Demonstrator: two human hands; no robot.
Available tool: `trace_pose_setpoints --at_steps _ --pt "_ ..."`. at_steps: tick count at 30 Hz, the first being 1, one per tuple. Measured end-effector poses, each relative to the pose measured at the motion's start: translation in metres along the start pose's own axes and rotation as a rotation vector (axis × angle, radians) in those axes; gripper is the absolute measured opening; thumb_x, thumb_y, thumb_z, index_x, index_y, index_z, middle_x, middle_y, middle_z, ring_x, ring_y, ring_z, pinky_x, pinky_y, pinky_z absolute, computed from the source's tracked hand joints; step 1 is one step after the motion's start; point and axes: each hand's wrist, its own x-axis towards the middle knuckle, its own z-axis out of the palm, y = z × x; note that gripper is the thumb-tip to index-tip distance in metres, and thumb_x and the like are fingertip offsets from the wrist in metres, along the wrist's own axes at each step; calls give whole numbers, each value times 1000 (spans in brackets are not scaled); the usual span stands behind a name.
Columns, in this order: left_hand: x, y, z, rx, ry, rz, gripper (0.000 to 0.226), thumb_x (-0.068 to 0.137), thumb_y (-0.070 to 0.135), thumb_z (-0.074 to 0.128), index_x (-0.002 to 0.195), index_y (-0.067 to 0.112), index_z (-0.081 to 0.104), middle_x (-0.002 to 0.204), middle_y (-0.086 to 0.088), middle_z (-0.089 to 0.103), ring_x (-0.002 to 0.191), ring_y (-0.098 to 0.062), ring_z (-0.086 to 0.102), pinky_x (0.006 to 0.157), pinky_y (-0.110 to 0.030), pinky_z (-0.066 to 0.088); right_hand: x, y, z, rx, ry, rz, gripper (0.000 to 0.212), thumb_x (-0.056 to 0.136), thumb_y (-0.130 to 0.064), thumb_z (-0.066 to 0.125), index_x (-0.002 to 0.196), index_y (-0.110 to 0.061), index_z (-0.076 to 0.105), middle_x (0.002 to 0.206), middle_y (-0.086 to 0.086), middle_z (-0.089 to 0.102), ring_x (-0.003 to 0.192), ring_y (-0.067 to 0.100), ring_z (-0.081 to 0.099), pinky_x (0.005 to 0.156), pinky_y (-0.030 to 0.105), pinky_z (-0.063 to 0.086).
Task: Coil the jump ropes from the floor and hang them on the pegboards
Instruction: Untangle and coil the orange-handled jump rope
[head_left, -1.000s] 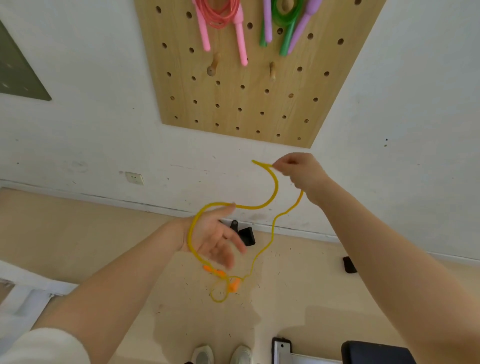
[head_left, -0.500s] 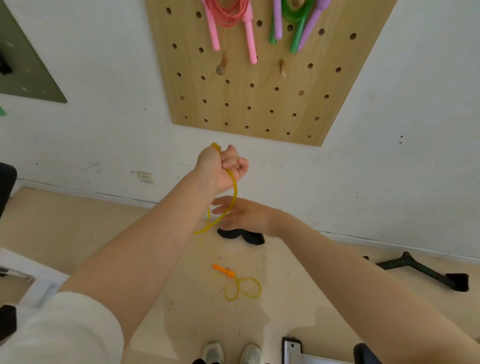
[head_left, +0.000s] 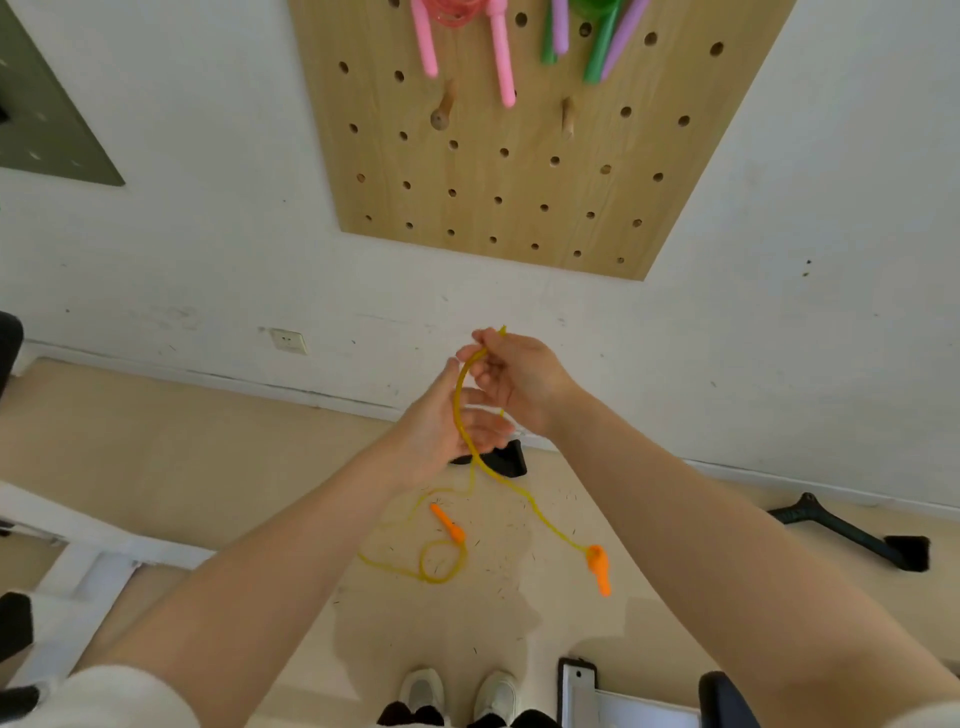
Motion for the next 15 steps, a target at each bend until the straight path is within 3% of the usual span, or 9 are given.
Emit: trace_pose_setpoints --at_steps 2,4,6,8,10,13,15 --pt "0 -16 4 90 -62 -37 65 95 54 16 86 10 62 63 -4 63 71 -19 62 81 -32 47 5 -20 -7 283 71 -47 24 101 -11 35 81 -5 48 56 8 65 38 7 52 38 13 41" --pt "-1 -26 8 161 -42 -33 49 96 43 30 81 8 60 60 2 61 80 -20 59 88 -30 46 6 -44 -19 568 108 -119 25 101 -13 33 83 -4 47 54 10 63 35 8 49 34 12 34" --pt "-1 -26 16 75 16 -2 29 97 28 39 83 11 58 64 3 63 83 -21 63 92 -35 45 0 -61 -32 617 128 -185 30 103 -20 28 102 0 51 61 7 66 44 8 53 39 13 35" --pt "4 -11 32 -155 71 40 27 101 25 34 86 14 55 68 -2 61 73 -21 67 87 -44 48 -5 -58 -42 315 165 -174 47 102 -38 23 125 -5 47 88 1 68 77 10 61 58 17 41" --pt "13 13 50 -313 99 113 30 102 26 30 85 14 52 64 -4 56 62 -19 65 78 -42 53 -11 -37 -49 -29 93 -80 59 97 -54 18 125 -12 49 112 1 63 108 17 56 81 26 42" --pt "24 52 66 -469 158 186 33 102 26 29 80 11 49 60 -4 51 51 -16 60 60 -32 57 -22 -6 -52 -360 -172 58 60 94 -60 16 121 -20 52 116 1 62 112 19 57 95 34 40" --pt "27 68 64 -553 176 204 33 102 24 31 81 7 50 63 -9 56 53 -19 65 59 -33 58 -29 4 -53 -513 -319 79 47 94 -50 37 123 -18 55 112 2 67 114 18 59 98 35 41"
